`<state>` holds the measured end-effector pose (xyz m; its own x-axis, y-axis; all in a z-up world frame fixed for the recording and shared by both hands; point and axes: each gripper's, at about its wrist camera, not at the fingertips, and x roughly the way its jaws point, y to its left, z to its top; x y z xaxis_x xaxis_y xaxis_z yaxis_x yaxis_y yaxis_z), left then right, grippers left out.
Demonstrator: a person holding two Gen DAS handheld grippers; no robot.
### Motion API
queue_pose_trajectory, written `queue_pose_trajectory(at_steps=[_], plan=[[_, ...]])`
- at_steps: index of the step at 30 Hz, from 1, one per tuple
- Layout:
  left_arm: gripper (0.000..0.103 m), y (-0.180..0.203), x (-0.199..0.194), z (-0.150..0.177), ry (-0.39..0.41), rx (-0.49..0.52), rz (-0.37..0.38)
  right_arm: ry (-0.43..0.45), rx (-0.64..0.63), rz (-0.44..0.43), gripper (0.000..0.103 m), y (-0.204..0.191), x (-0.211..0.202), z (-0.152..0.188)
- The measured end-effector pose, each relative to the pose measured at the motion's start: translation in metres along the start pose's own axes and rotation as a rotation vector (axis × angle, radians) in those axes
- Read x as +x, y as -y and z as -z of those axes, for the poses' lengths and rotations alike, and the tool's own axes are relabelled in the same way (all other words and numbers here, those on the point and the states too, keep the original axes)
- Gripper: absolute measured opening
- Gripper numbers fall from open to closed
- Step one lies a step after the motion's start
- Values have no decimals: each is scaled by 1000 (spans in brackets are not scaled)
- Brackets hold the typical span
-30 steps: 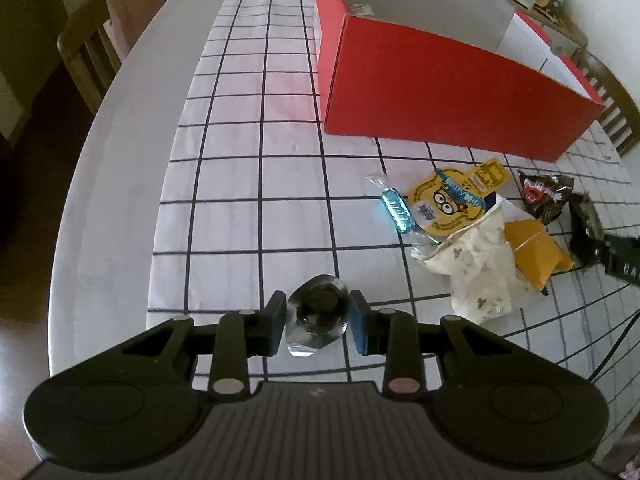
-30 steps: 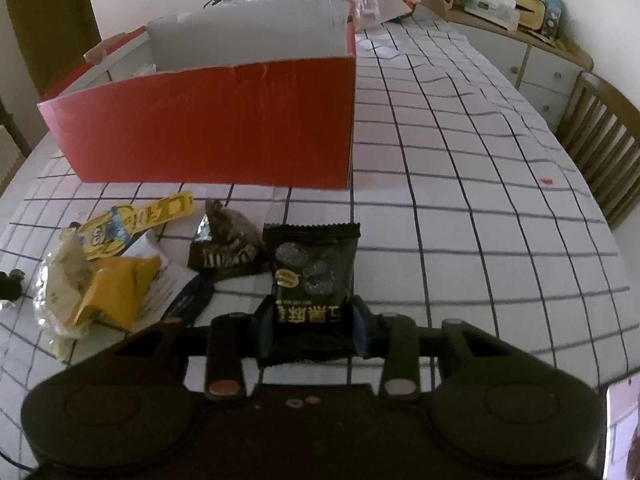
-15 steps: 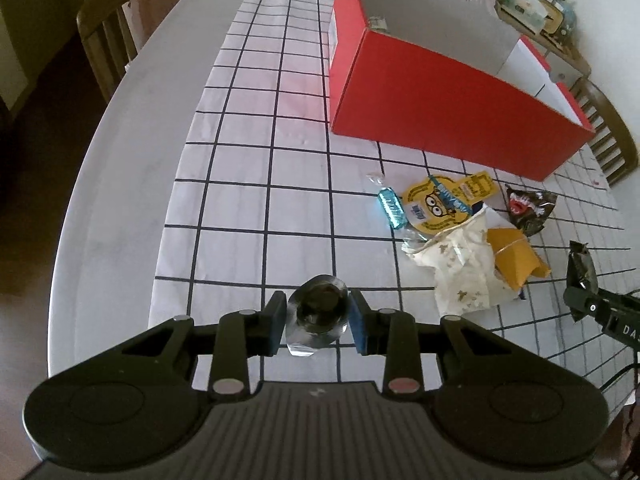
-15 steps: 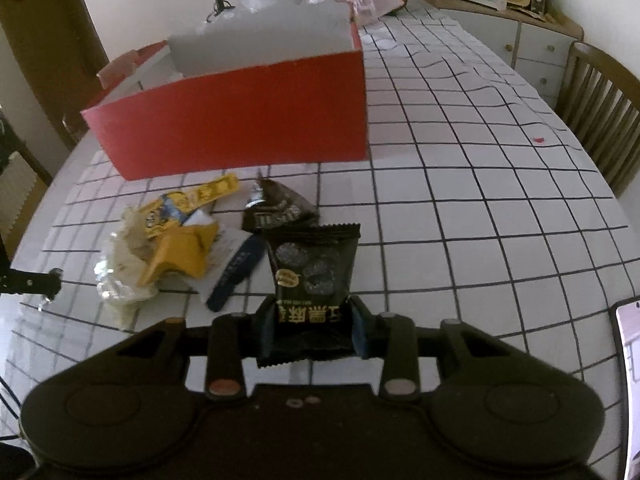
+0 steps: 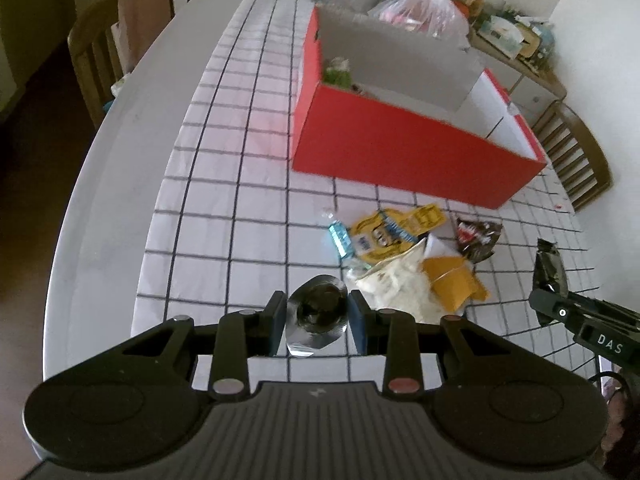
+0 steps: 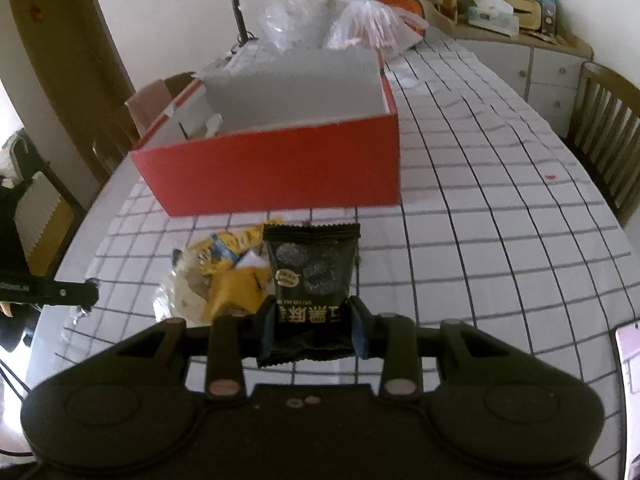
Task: Organize snacks
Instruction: 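Carry the black bag and silver candy up and into the red box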
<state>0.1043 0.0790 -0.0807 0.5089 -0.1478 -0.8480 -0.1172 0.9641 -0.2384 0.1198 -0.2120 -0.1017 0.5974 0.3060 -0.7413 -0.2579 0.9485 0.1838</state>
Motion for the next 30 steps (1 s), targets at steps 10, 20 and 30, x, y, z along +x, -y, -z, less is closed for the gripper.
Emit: queue_pose_trajectory(at_steps=[10, 20, 30], plan=[[32, 34, -7, -38, 68, 54, 15, 52, -40, -14, 35, -8, -4, -39], [32, 68, -4, -86, 131, 106, 16, 102, -89, -22, 35, -11, 6, -88], [32, 84, 16, -143, 160, 110, -4, 124, -95, -2, 35, -2, 28, -140]])
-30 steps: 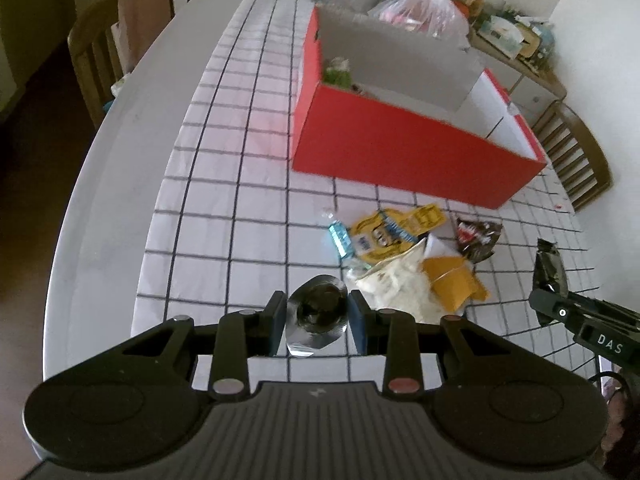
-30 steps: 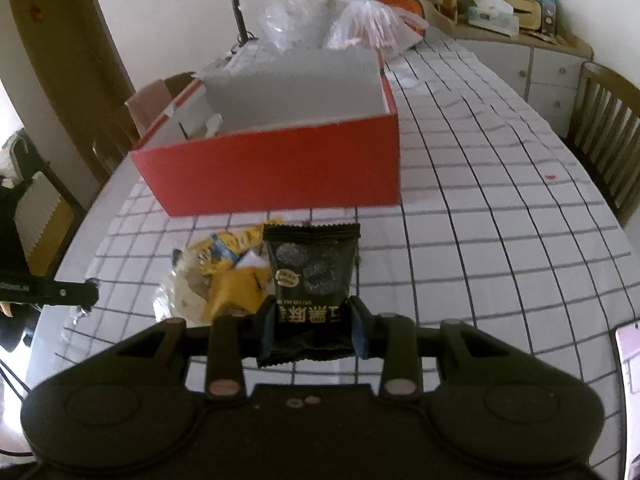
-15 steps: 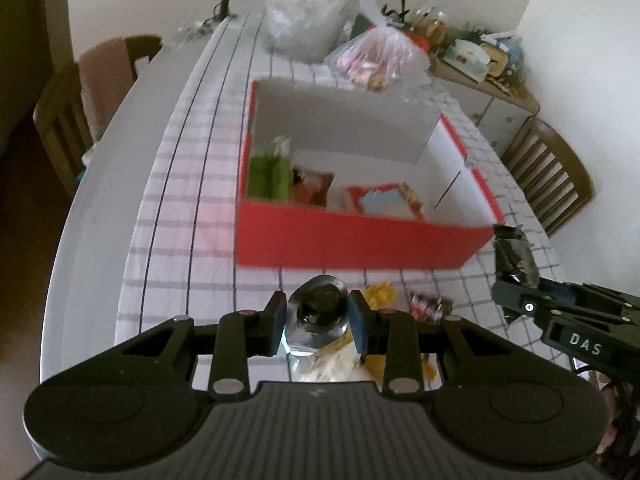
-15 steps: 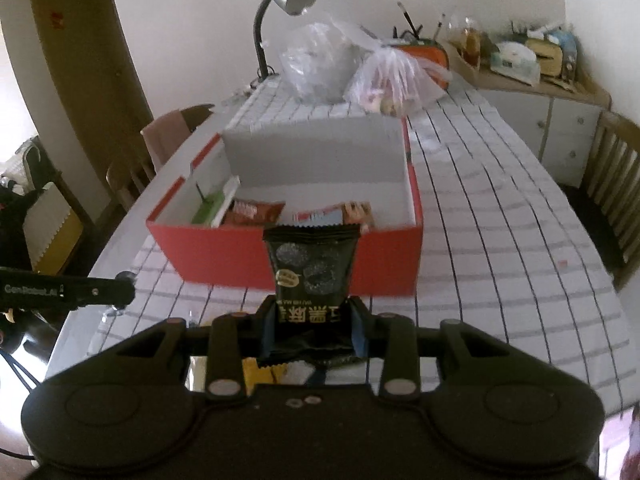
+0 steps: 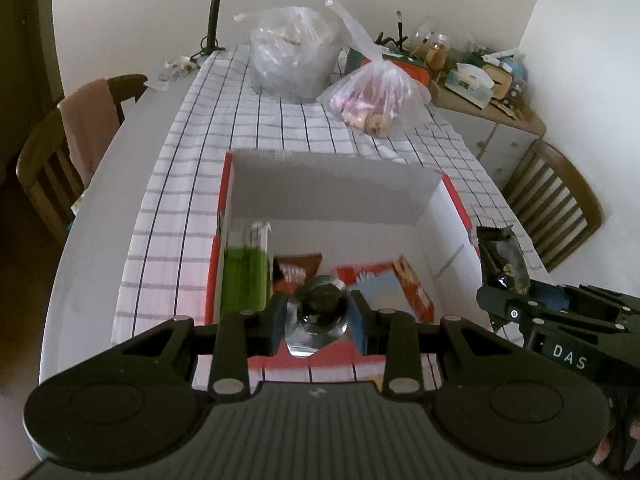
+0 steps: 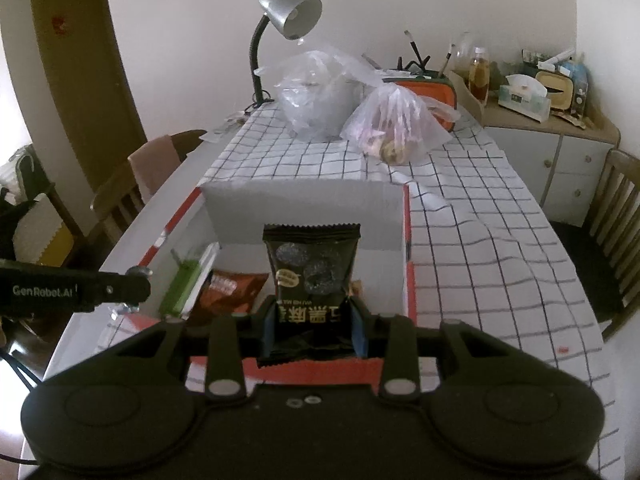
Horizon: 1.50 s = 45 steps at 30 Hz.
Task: Organize snacks
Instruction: 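Carry the black bag and silver candy up and into the red box, then open both grippers to drop the snacks onto the box floor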
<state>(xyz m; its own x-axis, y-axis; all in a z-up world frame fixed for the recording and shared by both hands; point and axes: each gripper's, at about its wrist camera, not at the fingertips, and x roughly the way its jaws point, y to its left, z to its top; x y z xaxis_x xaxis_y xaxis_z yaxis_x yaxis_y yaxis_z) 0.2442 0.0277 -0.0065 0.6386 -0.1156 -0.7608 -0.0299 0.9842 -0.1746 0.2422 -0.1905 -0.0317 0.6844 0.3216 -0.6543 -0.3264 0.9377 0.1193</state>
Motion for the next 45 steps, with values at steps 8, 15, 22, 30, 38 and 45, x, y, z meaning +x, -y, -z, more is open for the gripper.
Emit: queue_pose_trajectory(at_steps=[8, 15, 22, 30, 38, 45], plan=[[32, 3, 30, -37, -22, 17, -18, -43, -2, 8, 35, 7, 36, -26], [32, 6, 70, -46, -95, 63, -75, -119, -9, 26, 35, 9, 75, -26], [32, 5, 101, -45, -165, 80, -98, -197, -38, 22, 35, 7, 106, -16], [32, 12, 124, -36, -230, 152, -101, -267, -107, 10, 35, -3, 125, -4], [32, 13, 135, -34, -255, 162, -111, -277, -115, 2, 36, -3, 129, -2], [34, 13, 131, -36, -240, 153, -96, -273, -90, 0, 42, -1, 128, -3]])
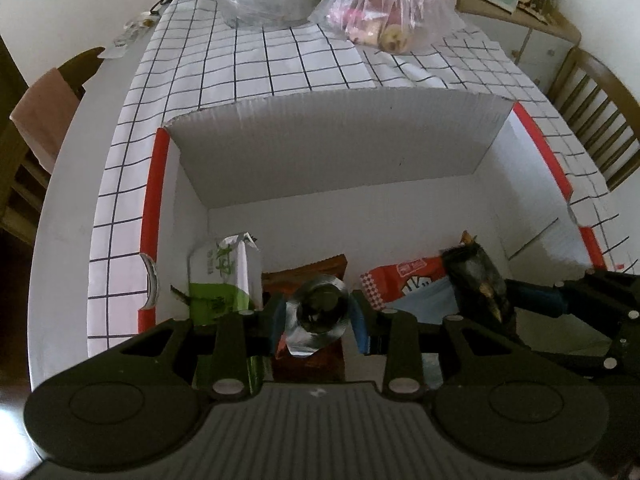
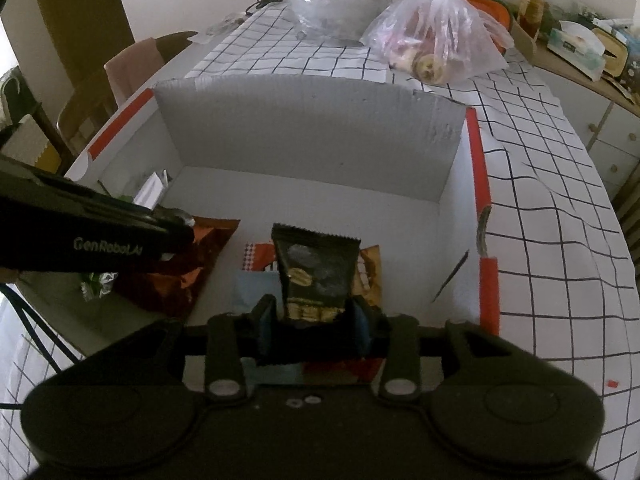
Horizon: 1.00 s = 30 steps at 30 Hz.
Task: Organize snacks
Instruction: 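Open both grippers to drop the snacks onto the box floor, then withdraw both grippers from the box toward the snacks on the cloth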
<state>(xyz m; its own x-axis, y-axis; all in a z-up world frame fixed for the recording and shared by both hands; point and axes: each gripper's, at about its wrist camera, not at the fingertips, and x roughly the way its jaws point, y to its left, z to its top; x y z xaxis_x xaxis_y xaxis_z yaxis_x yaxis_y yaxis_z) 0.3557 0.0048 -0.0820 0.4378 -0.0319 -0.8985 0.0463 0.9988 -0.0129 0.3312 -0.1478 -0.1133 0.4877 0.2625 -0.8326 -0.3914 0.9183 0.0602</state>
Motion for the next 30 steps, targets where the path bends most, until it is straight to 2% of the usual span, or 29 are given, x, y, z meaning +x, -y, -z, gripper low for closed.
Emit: queue_pose_trajectory(at_steps=[5, 8, 14, 19, 21, 30], plan=[[36, -1, -11, 0, 24, -2, 12, 18, 23, -10, 48, 1, -9, 0], [42, -2, -20, 1, 44, -11, 15, 37, 27, -10, 52, 0, -17, 0], [44, -4, -40, 6, 86, -19, 31, 78, 50, -5, 62, -1, -37, 1], [61, -6, -63, 15, 138, -27, 41, 119, 71, -13, 68, -2, -58, 5], [63, -9, -73, 19, 161, -35, 47, 135, 77, -14, 72, -4, -66, 8], [67, -12, -109, 44, 224, -38, 70, 218, 63, -29, 87, -20, -104, 24]])
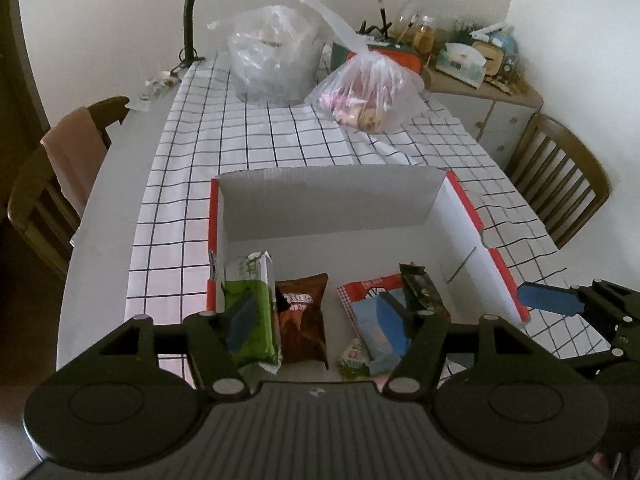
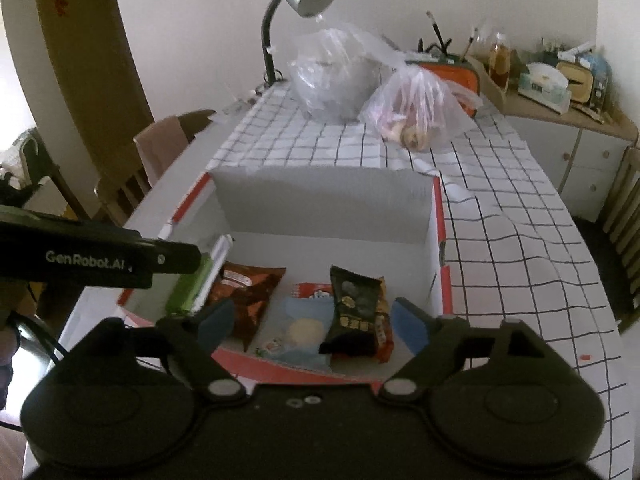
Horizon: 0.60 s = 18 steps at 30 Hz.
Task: Organize snacks
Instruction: 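Withdraw both grippers from the box toward the snacks on the cloth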
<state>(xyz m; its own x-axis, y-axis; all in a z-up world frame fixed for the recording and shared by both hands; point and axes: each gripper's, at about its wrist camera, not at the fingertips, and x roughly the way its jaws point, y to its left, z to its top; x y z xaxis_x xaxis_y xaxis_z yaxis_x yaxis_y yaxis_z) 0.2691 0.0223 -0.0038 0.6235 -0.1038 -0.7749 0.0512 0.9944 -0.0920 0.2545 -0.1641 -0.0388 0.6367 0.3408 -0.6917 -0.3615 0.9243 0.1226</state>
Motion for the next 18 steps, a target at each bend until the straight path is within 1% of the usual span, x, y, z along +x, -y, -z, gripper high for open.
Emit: queue_pose_trajectory(at_steps=[8, 11, 18], plan=[[75, -4, -32, 19, 44, -9, 30, 60, -7, -18, 101, -11, -32, 13], [76, -7, -40, 28, 53, -15, 39, 71, -10, -20, 102, -14, -41, 21], [77, -13, -50, 54, 36, -38, 42, 65, -10, -13, 102, -14, -53, 48]])
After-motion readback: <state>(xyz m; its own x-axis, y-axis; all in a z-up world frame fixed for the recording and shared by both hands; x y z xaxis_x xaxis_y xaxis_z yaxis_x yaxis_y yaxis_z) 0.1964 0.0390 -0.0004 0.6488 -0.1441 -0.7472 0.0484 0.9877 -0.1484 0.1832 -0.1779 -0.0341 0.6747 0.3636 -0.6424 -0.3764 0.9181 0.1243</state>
